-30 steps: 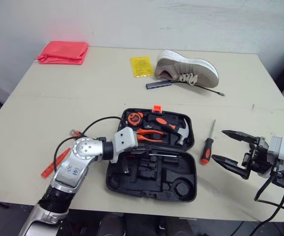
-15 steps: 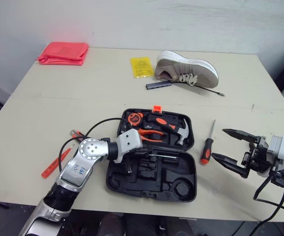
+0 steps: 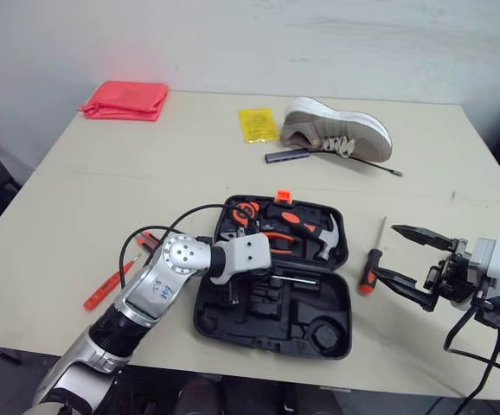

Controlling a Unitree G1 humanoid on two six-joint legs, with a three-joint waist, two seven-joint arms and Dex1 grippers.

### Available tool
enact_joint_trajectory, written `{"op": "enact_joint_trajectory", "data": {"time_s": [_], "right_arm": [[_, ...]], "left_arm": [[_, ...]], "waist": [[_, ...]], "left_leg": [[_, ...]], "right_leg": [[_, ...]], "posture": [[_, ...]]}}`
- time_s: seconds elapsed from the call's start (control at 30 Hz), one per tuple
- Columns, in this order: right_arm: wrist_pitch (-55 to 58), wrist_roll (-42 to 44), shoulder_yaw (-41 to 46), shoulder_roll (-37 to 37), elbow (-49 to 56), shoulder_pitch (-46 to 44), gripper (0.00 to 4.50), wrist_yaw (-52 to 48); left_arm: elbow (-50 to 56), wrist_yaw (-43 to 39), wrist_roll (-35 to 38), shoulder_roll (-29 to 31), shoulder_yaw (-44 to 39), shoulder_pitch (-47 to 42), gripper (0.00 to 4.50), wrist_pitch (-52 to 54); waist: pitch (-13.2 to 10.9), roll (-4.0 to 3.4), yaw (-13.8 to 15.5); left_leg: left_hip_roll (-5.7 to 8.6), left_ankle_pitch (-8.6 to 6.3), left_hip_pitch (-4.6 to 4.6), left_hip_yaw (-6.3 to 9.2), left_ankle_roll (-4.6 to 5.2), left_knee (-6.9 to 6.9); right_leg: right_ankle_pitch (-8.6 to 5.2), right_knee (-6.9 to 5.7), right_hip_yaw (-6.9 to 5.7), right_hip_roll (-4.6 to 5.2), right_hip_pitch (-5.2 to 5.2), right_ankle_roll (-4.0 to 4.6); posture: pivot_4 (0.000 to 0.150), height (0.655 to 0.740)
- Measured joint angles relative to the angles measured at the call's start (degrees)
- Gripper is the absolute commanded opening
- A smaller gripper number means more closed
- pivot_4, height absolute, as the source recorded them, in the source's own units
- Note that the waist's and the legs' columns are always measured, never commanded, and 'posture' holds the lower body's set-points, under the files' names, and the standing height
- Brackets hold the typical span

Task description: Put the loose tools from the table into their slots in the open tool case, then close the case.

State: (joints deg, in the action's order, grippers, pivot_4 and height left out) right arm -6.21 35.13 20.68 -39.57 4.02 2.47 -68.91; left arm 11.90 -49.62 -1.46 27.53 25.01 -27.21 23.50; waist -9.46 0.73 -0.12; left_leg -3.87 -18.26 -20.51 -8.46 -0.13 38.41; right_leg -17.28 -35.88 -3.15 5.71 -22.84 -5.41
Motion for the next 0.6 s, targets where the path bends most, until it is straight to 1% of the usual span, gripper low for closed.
{"op": "enact_joint_trajectory", "data": {"time_s": [0.07, 0.17, 0.2, 0.23, 0.27, 0.3, 0.37, 0.47, 0.53, 0.6], "right_arm": [[0.0, 0.0, 0.1, 0.0, -0.1, 0.2, 4.5, 0.5], [-0.1, 0.0, 2.3, 0.0, -2.1, 1.3, 4.5, 1.3], [-0.2, 0.0, 3.5, 0.0, -3.1, 1.9, 4.5, 1.6], [-0.4, 0.0, 4.4, 0.0, -3.7, 2.4, 4.5, 1.7], [-1.2, 0.0, 5.6, 0.0, -4.9, 3.0, 4.5, 1.7], [-1.6, -0.1, 6.9, -0.1, -6.1, 3.8, 4.5, 1.7], [-3.9, -0.9, 10.5, -0.5, -10.3, 6.5, 4.5, 1.6], [-8.0, -2.6, 16.7, -1.3, -19.2, 11.7, 4.5, 2.1], [-11.4, -3.6, 20.3, -1.4, -24.1, 14.3, 4.5, 2.4], [-13.6, -3.8, 22.7, -1.4, -26.8, 16.4, 4.5, 2.9]], "left_arm": [[-0.8, -0.1, 1.8, -0.4, -2.1, 1.8, 0.07, -3.6], [-0.9, -2.6, 6.8, -0.3, -6.3, 5.7, 0.07, -11.2], [-0.4, -3.3, 9.1, 0.2, -9.1, 6.4, 0.3, -13.8], [-0.1, -3.5, 10.4, 0.4, -11.2, 6.6, 0.57, -14.9], [0.9, -3.7, 13.2, 0.9, -15.3, 7.4, 0.82, -16.3], [1.5, -3.7, 15.3, 1.7, -18.5, 7.9, 1.23, -17.0], [2.3, -4.2, 19.3, 5.7, -26.4, 10.9, 2.14, -17.0], [0.2, -4.8, 23.1, 12.2, -40.2, 19.4, 3.53, -16.0], [-3.2, -4.9, 24.4, 14.6, -49.0, 25.9, 4.38, -16.1], [-6.6, -4.8, 24.6, 15.8, -55.2, 30.4, 4.46, -16.6]], "waist": [[0.0, 0.01, 0.0], [-0.1, 0.02, 0.0], [-0.2, 0.01, 0.0], [-0.2, 0.0, 0.0], [-0.2, 0.0, 0.0], [-0.2, -0.01, 0.0], [-0.2, -0.04, -0.2], [-0.3, -0.1, -0.6], [-0.3, -0.12, -1.1], [-0.3, -0.08, -1.5]], "left_leg": [[-0.01, -0.03, 0.14, 0.0, 0.05, -0.19], [-0.19, -0.02, 0.1, 0.01, 0.02, -0.24], [-0.21, -0.01, 0.1, 0.01, 0.01, -0.24], [-0.21, -0.01, 0.11, 0.01, 0.01, -0.24], [-0.17, -0.01, 0.12, 0.01, 0.01, -0.25], [-0.17, -0.02, 0.13, 0.01, 0.01, -0.26], [-0.06, -0.04, 0.2, -0.07, -0.02, -0.37], [-0.11, -0.09, 0.24, -0.08, -0.09, -0.47], [-0.26, -0.15, 0.24, -0.09, -0.06, -0.48], [-0.38, -0.2, 0.24, -0.09, -0.05, -0.48]], "right_leg": [[0.0, 0.09, -0.01, 0.05, 0.12, 0.01], [-0.03, 0.08, 0.01, 0.16, 0.06, 0.05], [-0.03, 0.08, 0.0, 0.16, 0.06, 0.05], [-0.03, 0.06, -0.01, 0.16, 0.06, 0.06], [-0.03, 0.05, -0.04, 0.16, 0.06, 0.06], [-0.03, 0.05, -0.06, 0.16, 0.07, 0.06], [-0.04, 0.07, -0.1, 0.14, 0.08, 0.07], [-0.13, 0.14, -0.26, 0.12, 0.06, 0.18], [-0.14, 0.18, -0.27, 0.13, 0.05, 0.18], [-0.14, 0.22, -0.3, 0.18, 0.06, 0.18]], "posture": [[0.15, 0.74], [0.15, 0.74], [0.15, 0.74], [0.15, 0.74], [0.15, 0.74], [0.15, 0.74], [0.15, 0.74], [0.15, 0.74], [0.15, 0.74], [0.15, 0.74]]}}
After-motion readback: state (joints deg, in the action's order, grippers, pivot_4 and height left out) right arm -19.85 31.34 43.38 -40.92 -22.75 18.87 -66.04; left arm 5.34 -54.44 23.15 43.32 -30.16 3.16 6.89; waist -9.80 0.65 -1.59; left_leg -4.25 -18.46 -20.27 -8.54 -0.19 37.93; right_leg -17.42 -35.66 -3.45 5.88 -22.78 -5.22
